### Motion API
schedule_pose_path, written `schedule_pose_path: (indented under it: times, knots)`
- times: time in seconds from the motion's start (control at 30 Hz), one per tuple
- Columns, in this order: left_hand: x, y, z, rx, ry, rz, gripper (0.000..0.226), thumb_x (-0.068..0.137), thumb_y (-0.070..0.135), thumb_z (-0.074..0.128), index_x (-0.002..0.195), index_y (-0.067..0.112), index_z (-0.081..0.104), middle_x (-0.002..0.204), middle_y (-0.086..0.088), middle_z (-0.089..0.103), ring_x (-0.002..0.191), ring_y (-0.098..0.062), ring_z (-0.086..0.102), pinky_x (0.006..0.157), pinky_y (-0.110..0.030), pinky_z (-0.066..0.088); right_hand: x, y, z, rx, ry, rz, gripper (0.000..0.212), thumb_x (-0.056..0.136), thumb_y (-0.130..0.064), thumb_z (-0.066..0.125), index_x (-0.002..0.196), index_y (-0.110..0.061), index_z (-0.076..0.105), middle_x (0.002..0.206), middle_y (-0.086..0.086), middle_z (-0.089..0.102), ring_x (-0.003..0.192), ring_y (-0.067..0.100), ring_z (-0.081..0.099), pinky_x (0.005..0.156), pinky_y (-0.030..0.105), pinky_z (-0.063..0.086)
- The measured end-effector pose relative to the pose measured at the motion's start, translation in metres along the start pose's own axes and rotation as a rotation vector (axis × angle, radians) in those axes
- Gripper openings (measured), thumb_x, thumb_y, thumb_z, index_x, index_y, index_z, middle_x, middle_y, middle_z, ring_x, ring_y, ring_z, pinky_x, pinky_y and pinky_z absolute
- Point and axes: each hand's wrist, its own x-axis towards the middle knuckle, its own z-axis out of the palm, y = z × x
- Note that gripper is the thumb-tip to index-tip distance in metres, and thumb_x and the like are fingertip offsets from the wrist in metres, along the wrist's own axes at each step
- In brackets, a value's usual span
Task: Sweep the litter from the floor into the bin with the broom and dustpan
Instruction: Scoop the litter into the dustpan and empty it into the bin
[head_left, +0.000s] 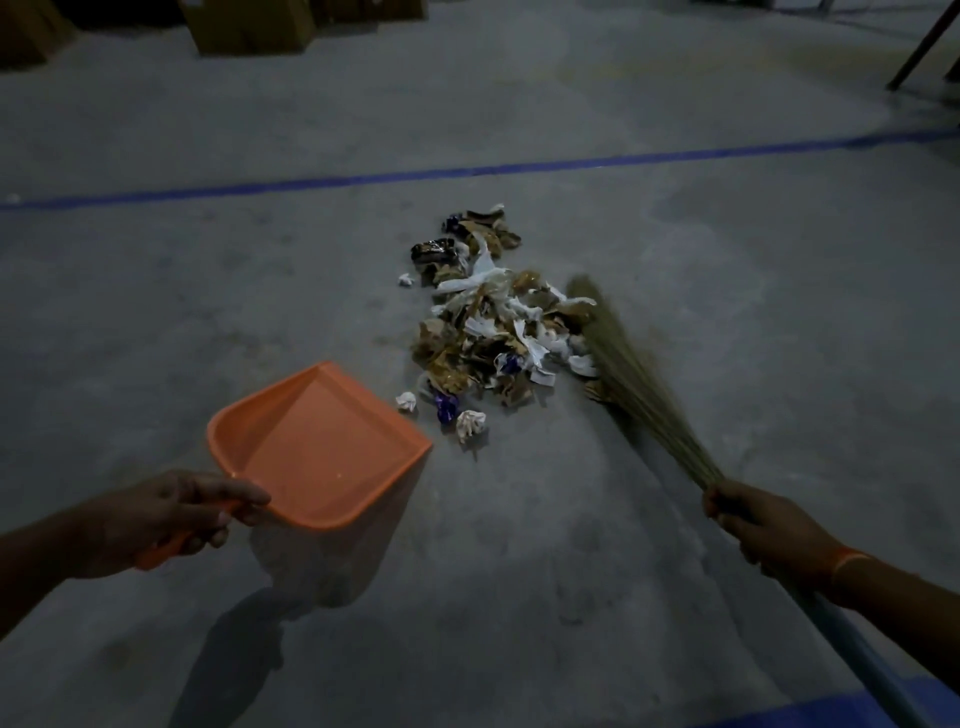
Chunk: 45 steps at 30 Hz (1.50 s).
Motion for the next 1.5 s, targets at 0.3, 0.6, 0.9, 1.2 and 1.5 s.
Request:
schedule_pose_path:
  times: [0.3, 0.6, 0.9, 1.2, 1.5]
  knots:
    - [0.034, 0.028, 0.036, -0.033, -0.003, 0.014, 0.033, 0.091, -0.008, 0.060, 0.114, 0.009, 0.075, 0.111, -0.019, 0.070, 0.070, -0.021, 0.056, 0.051, -0.023, 0.045, 0.001, -0.022, 0.010, -0.228, -0.070, -0.227, 0.016, 0.097, -0.011, 0.053, 0.092, -0.023, 0.062, 0.081, -0.009, 0.061, 0.069, -0.008, 0.059, 0.057, 0.012, 0.045]
    - [0.068, 0.047, 0.048, -0.022, -0.072, 0.012, 0.041, 0.090, -0.015, 0.053, 0.112, 0.011, 0.077, 0.109, -0.014, 0.070, 0.066, -0.015, 0.057, 0.049, -0.020, 0.045, 0.010, -0.008, 0.006, -0.428, -0.094, -0.336, 0.018, 0.093, -0.025, 0.050, 0.087, -0.041, 0.056, 0.090, -0.016, 0.061, 0.082, 0.002, 0.058, 0.075, 0.029, 0.051]
    - [0.091, 0.064, 0.060, -0.033, -0.102, 0.047, 0.037, 0.091, -0.009, 0.058, 0.121, 0.009, 0.072, 0.109, -0.017, 0.065, 0.071, -0.019, 0.056, 0.053, -0.023, 0.048, 0.010, -0.004, 0.011, -0.446, -0.083, -0.419, 0.015, 0.092, -0.033, 0.049, 0.093, -0.048, 0.053, 0.092, -0.020, 0.056, 0.080, 0.001, 0.057, 0.072, 0.029, 0.051]
    - [0.097, 0.063, 0.068, -0.064, -0.083, 0.034, 0.044, 0.093, -0.014, 0.048, 0.114, 0.013, 0.076, 0.105, -0.013, 0.072, 0.071, -0.017, 0.060, 0.053, -0.022, 0.049, -0.008, 0.007, 0.015, -0.520, -0.143, -0.518, 0.014, 0.097, -0.033, 0.048, 0.092, -0.046, 0.051, 0.096, -0.021, 0.047, 0.080, 0.003, 0.054, 0.065, 0.021, 0.045]
    - [0.104, 0.059, 0.070, -0.092, -0.071, 0.027, 0.039, 0.094, -0.010, 0.052, 0.121, 0.010, 0.072, 0.114, -0.016, 0.071, 0.074, -0.018, 0.061, 0.055, -0.023, 0.050, -0.008, 0.007, 0.003, -0.551, -0.094, -0.568, 0.016, 0.096, -0.034, 0.051, 0.094, -0.049, 0.050, 0.098, -0.022, 0.045, 0.077, -0.001, 0.053, 0.063, 0.021, 0.046]
